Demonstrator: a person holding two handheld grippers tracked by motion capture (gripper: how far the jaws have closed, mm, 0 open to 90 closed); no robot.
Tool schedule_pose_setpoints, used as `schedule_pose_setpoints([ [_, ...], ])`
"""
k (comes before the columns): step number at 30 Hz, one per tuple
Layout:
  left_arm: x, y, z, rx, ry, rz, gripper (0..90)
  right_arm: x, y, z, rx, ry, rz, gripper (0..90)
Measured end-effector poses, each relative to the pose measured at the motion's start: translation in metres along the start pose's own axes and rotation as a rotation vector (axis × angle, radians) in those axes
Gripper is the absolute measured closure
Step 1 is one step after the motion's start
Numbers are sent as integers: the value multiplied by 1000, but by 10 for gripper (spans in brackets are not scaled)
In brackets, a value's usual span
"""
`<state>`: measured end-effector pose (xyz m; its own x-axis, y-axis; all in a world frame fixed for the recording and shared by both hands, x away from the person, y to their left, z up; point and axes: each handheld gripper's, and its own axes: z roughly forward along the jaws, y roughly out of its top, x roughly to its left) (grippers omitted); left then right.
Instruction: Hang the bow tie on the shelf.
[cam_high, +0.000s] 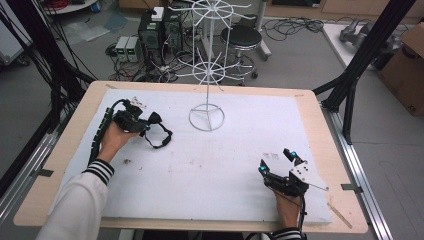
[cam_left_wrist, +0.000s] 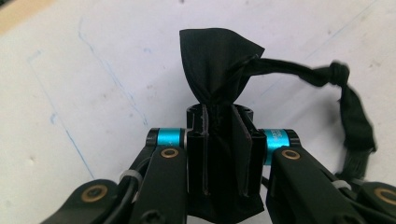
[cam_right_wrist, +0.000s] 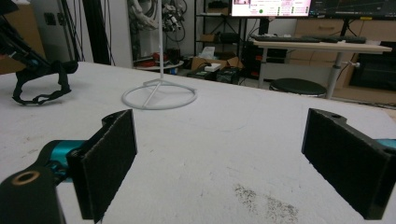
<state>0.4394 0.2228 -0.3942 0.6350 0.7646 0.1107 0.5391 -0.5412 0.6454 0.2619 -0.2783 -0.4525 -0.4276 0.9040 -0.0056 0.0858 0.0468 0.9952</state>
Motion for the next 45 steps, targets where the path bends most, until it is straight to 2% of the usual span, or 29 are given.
schedule_pose_setpoints([
  [13, -13, 9, -21, -163, -5, 26, 768, 0, 0, 0, -1, -1, 0, 94],
  [23, -22, 15, -45, -301, -20, 10, 768, 0, 0, 0, -1, 0, 0, 94],
  [29, -29, 21, -62, -426, -28, 2, 769, 0, 0, 0, -1, 0, 1, 94],
  [36, -42, 40, -88, -538, -52, 32, 769, 0, 0, 0, -1, -2, 0, 94],
  [45, -57, 59, -108, -597, -55, 78, 769, 0, 0, 0, -1, -2, -1, 94],
])
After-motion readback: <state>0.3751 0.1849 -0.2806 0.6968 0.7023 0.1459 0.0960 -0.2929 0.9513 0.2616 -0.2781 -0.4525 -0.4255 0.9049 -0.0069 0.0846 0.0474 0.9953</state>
